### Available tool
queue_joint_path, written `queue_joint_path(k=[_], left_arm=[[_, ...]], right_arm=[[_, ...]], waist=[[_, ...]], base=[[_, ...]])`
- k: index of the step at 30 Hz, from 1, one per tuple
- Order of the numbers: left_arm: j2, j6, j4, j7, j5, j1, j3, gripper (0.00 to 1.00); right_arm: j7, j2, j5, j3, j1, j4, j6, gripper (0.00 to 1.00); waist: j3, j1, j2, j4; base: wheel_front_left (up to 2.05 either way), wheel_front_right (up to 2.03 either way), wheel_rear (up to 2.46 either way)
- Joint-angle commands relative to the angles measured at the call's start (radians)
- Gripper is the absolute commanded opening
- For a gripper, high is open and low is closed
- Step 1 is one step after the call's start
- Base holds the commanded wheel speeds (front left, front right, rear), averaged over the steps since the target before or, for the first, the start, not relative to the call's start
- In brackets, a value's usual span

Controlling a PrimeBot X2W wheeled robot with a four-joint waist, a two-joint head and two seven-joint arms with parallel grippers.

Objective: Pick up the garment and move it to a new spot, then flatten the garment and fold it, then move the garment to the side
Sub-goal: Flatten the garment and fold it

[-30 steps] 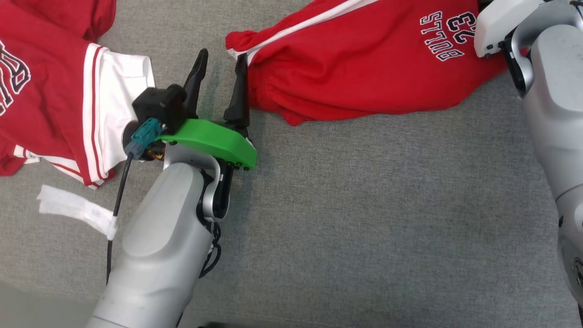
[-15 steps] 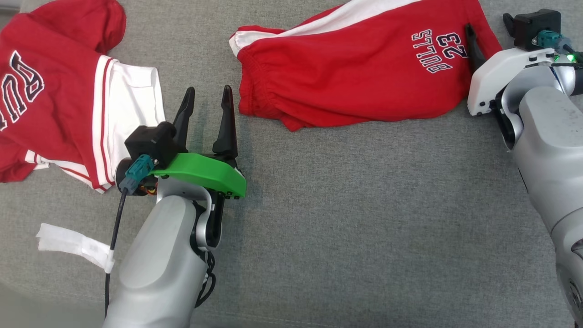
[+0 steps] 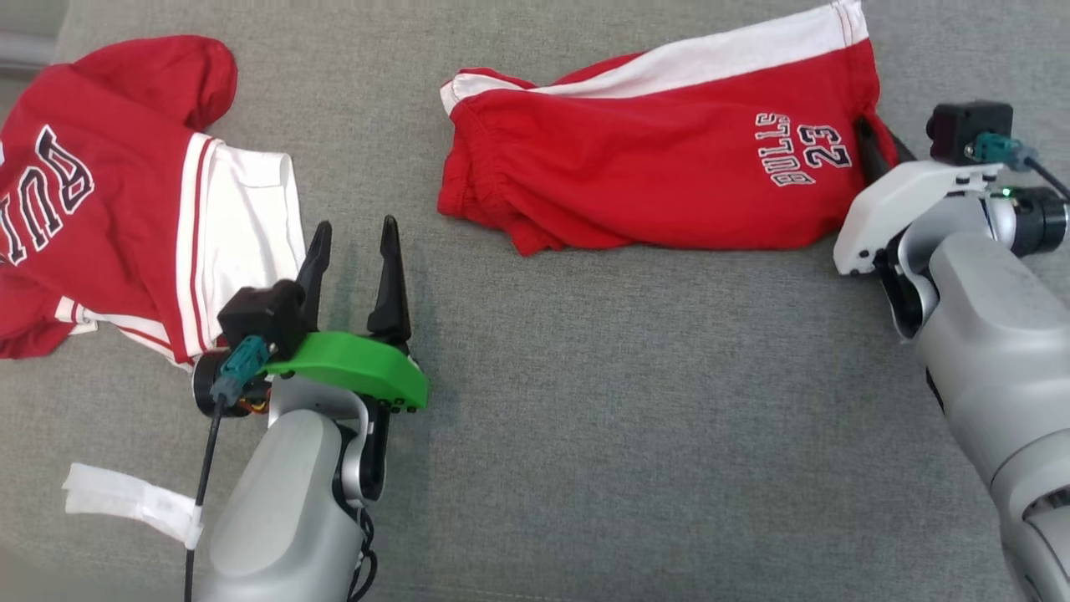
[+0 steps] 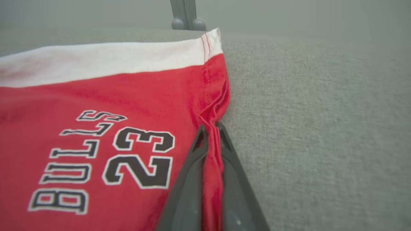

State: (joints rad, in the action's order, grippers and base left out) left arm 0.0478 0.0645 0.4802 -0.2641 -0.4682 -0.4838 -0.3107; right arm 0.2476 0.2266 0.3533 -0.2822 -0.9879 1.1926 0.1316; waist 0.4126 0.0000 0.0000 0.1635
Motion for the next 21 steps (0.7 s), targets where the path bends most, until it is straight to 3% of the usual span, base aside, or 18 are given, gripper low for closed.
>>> queue_joint_path(k=[1, 12, 21], left_arm=[[0.005, -0.005, -0.001, 0.000, 0.028, 0.043, 0.024, 1.00], [0.005, -0.025, 0.001, 0.000, 0.075, 0.208, 0.102, 1.00], [0.005, -0.030, -0.009, 0.000, 0.074, 0.269, 0.095, 1.00]], right_arm=[[0.005, 0.002, 0.037, 0.001, 0.073, -0.003, -0.002, 0.00], [0.016, 0.014, 0.161, 0.024, 0.291, -0.108, -0.002, 0.00], [0.016, 0.053, 0.111, 0.070, 0.328, -0.225, -0.002, 0.00]], waist=[[-0.061, 0.0000, 0.0000, -0.039], [-0.200, 0.0000, 0.0000, -0.076], [-0.222, 0.0000, 0.0000, -0.048]], base=[[0.00, 0.00, 0.00], [0.00, 0.00, 0.00], [0.00, 0.00, 0.00]])
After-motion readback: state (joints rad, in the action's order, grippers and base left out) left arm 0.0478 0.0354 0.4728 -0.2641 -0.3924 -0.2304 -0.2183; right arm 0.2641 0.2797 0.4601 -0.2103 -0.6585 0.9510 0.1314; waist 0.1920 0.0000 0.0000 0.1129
